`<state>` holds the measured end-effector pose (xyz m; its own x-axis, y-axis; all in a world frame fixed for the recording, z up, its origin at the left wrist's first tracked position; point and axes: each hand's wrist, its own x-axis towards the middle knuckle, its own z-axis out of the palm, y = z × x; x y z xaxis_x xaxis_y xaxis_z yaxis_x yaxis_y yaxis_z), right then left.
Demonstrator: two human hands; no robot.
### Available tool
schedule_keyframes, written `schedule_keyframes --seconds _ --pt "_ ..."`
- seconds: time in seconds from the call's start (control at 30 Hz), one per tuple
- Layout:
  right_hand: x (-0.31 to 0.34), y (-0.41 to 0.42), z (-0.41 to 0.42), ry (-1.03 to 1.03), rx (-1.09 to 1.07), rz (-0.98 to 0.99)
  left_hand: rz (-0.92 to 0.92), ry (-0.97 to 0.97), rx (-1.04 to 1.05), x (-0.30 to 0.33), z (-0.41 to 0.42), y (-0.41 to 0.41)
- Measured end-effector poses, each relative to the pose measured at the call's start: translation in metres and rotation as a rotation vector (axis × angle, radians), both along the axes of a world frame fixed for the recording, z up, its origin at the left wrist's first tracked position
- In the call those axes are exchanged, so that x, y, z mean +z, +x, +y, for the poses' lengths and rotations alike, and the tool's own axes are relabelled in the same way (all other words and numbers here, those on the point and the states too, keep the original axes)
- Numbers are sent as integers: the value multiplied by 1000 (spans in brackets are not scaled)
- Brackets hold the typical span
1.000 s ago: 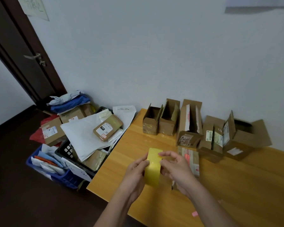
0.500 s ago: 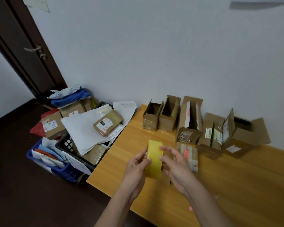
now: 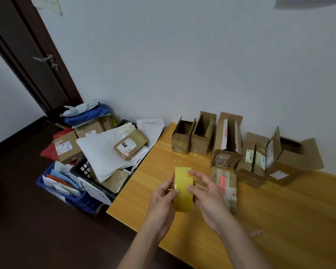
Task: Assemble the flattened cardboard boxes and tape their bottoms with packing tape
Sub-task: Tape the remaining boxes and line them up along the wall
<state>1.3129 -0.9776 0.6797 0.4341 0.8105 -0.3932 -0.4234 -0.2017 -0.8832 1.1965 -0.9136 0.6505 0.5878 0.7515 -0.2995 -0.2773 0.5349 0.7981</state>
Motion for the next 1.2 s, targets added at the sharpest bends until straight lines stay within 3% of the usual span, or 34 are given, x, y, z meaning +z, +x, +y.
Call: schedule_keyframes --seconds 0.23,0.5,0.67,0.8,0.9,1.1,1.2 --pt "3 1 -1 29 4 -20 -5 -75 159 -4 -4 8" --pt "2 7 -2 16 19 -42 18 -103 165 -4 -4 13" --pt "-2 4 0 -22 49 -166 98 -81 161 -6 -2 9" --pt "-6 5 1 -92 120 -355 183 -37 189 -9 0 9" --pt "-11 6 4 -162 149 -648 210 -23 178 -6 0 7" --pt "-6 14 12 -180 208 -756 285 175 -72 -4 6 -4" --pt "6 25 12 -204 439 -988 393 320 -187 -2 10 -8"
